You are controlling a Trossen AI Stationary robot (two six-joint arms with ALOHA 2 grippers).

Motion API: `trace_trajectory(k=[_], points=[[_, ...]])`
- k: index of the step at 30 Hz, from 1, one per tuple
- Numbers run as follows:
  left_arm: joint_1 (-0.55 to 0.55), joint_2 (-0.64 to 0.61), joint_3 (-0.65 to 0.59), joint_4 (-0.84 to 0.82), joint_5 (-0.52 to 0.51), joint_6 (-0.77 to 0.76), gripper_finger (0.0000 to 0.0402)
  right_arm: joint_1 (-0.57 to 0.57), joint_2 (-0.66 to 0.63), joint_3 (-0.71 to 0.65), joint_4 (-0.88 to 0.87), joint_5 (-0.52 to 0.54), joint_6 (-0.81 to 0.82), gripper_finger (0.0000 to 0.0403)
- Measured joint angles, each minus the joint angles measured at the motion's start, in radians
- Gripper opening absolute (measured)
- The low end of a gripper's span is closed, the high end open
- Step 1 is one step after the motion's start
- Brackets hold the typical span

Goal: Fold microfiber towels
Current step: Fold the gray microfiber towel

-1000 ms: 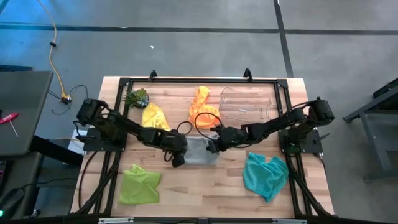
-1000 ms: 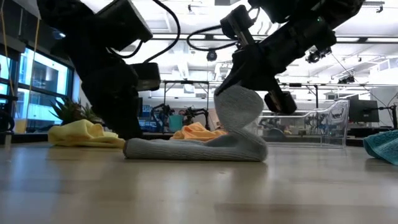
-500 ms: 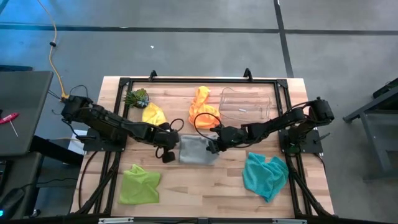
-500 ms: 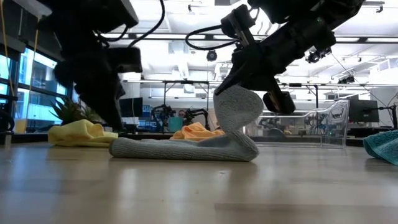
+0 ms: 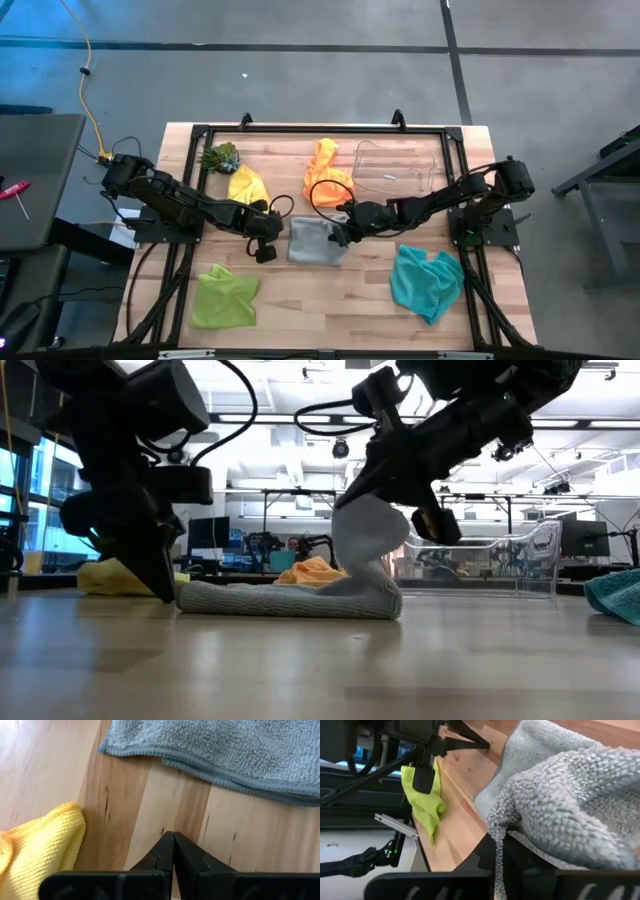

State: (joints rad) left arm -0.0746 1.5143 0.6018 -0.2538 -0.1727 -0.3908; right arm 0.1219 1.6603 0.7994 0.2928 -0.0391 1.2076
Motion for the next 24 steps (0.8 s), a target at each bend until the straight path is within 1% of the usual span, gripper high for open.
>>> trace_trajectory(k=[5,12,15,18,21,24], points=[[0.000,0.002,0.000,0.017,0.004,0.002,0.0000,0.000,0.078,0.032,0.026,0.001,-0.012,0.0000],[0.000,0.002,0.000,0.019,0.004,0.001,0.0000,0.001,0.192,0.163,0.024,-0.003,-0.109,0.0000],[0.000,0.002,0.000,0.019,0.004,0.001,0.0000,-0.003,0.232,0.215,-0.002,-0.009,-0.141,0.0000],[0.000,0.002,0.000,0.019,0.004,0.001,0.0000,-0.004,0.260,0.253,-0.030,-0.010,-0.159,0.0000],[0.000,0.002,0.000,0.019,0.004,0.001,0.0000,-0.005,0.276,0.269,-0.042,-0.010,-0.138,0.0001],[0.000,0.002,0.000,0.020,0.004,0.001,0.0000,-0.010,0.278,0.273,-0.032,-0.007,-0.135,0.0021]])
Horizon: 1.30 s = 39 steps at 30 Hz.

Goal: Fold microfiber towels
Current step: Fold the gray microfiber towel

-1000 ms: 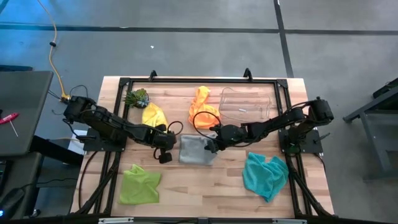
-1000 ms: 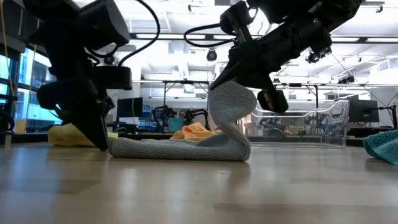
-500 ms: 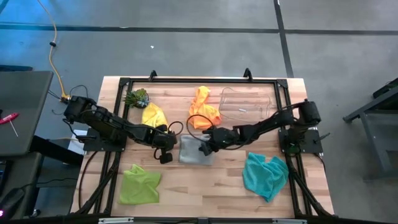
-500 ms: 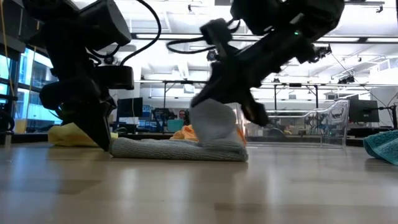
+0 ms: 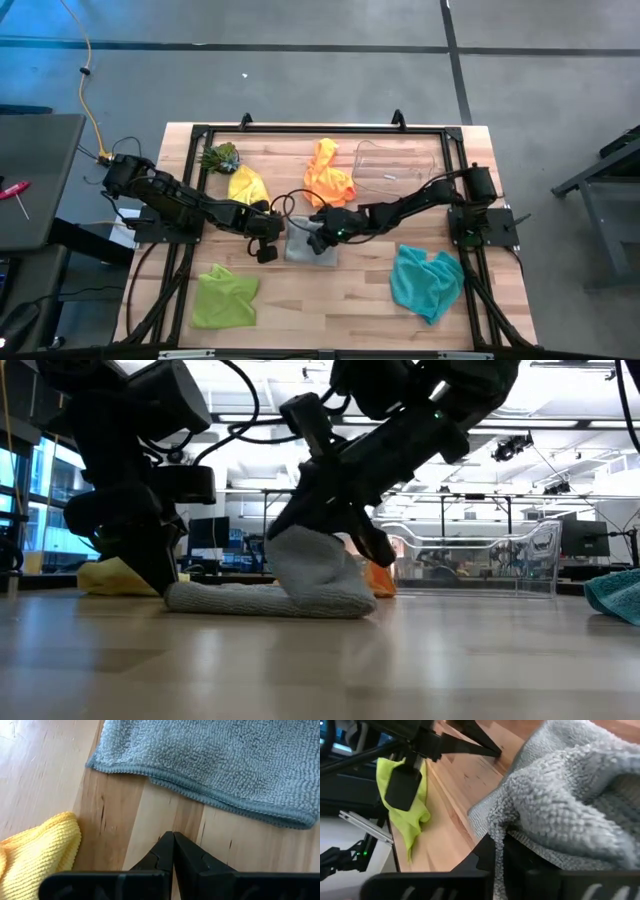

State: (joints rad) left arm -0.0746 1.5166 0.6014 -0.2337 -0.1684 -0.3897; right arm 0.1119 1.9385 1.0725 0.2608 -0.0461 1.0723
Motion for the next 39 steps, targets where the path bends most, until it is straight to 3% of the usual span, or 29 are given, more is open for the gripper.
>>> trace_trajectory(k=[10,14,18,24,29,33,39], points=[[0.000,0.000,0.000,0.000,0.000,0.000,0.0000,-0.059,-0.001,0.001,0.097,-0.069,0.053,0.0210],[0.000,0.000,0.001,-0.002,0.000,-0.001,0.0000,-0.081,-0.008,0.001,0.118,-0.137,0.030,0.0251],[0.004,-0.026,0.000,-0.062,0.007,-0.001,0.0000,-0.095,-0.061,-0.006,0.069,-0.173,-0.064,0.0256],[0.016,-0.150,0.000,-0.113,-0.027,-0.001,0.0000,-0.100,-0.218,-0.009,-0.222,-0.167,-0.276,0.0256],[0.013,-0.232,0.000,-0.042,-0.071,0.027,0.0000,-0.077,-0.319,-0.008,-0.523,-0.062,-0.376,0.0256],[0.030,-0.230,0.001,0.054,-0.019,0.068,0.0000,-0.060,-0.345,-0.008,-0.697,-0.008,-0.419,0.0256],[0.083,-0.173,0.025,0.121,0.046,-0.098,0.0020,-0.032,-0.402,-0.083,-0.822,0.069,-0.434,0.0256]])
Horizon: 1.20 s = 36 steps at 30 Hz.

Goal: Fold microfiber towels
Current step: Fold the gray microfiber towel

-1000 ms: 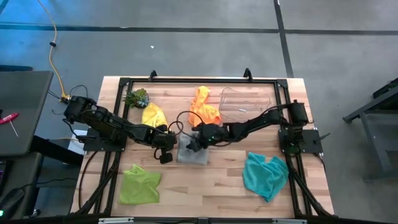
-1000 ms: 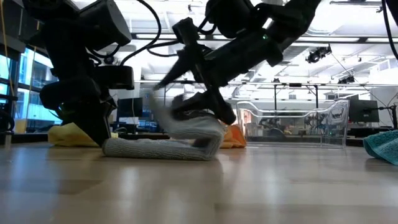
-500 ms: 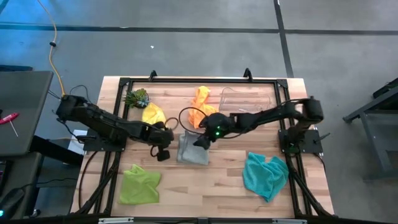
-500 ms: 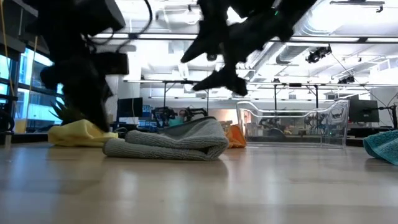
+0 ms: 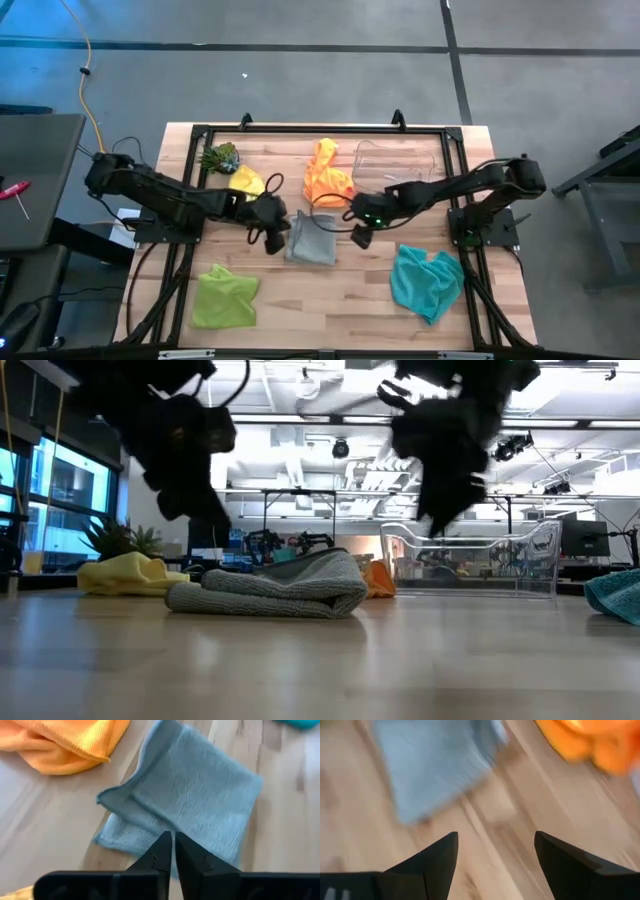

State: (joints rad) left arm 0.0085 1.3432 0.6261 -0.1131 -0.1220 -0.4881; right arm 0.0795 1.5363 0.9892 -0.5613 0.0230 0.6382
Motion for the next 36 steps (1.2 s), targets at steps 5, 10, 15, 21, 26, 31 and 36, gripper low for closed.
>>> trace_trajectory(k=[5,10,15,21,26,31,36], points=[[0.061,0.054,0.065,-0.004,0.063,-0.091,0.0089,0.002,-0.129,-0.191,0.103,-0.020,0.145,0.0256],[0.131,0.154,0.128,-0.037,0.146,-0.198,0.0172,0.016,-0.257,-0.338,0.254,-0.019,0.265,0.0256],[0.179,0.275,0.202,-0.094,0.190,-0.227,0.0226,0.038,-0.333,-0.411,0.320,0.002,0.306,0.0256],[0.203,0.340,0.270,-0.112,0.181,-0.213,0.0240,0.054,-0.346,-0.416,0.318,0.004,0.286,0.0256],[0.200,0.338,0.311,-0.165,0.167,-0.200,0.0240,0.053,-0.348,-0.416,0.318,0.003,0.273,0.0256],[0.198,0.322,0.351,-0.225,0.114,-0.154,0.0239,0.053,-0.348,-0.416,0.313,0.002,0.251,0.0256],[0.214,0.343,0.353,-0.230,0.092,-0.144,0.0239,0.053,-0.348,-0.416,0.318,0.001,0.255,0.0256]])
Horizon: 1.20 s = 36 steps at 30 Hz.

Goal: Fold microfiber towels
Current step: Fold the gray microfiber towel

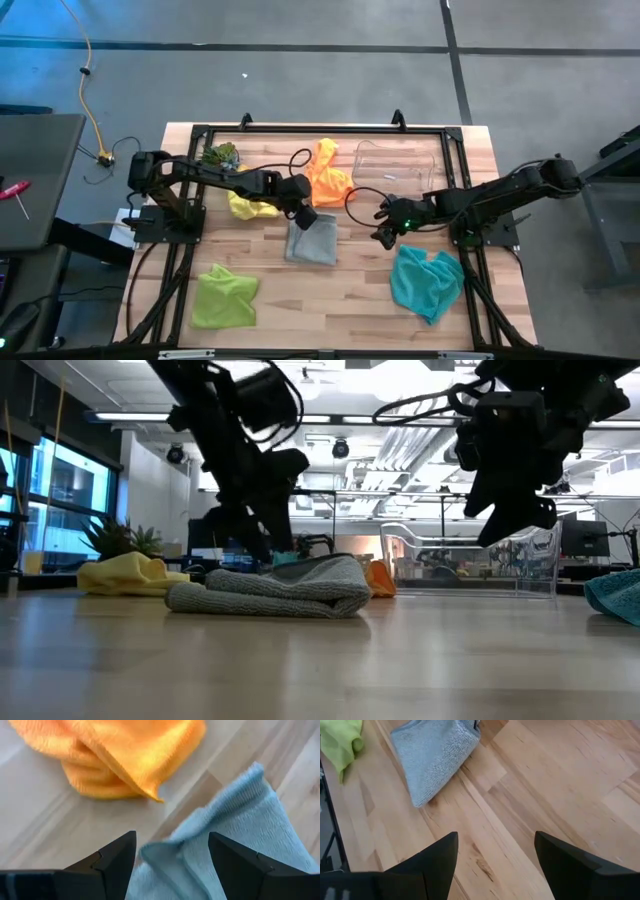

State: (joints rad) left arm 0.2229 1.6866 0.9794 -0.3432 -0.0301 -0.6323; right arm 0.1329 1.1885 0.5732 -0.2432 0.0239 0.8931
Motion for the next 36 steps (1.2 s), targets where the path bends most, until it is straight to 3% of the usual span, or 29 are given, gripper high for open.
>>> trace_trajectory(k=[9,20,36], points=[[0.013,0.058,-0.002,0.006,0.145,0.063,0.0239,0.000,0.000,0.000,0.008,-0.001,0.010,0.0256],[0.012,0.058,-0.001,0.023,0.112,0.176,0.0239,0.000,0.000,0.000,0.024,0.028,0.032,0.0256],[-0.007,0.070,-0.003,0.021,0.092,0.607,0.0239,0.000,0.000,0.000,0.025,0.034,0.034,0.0256]])
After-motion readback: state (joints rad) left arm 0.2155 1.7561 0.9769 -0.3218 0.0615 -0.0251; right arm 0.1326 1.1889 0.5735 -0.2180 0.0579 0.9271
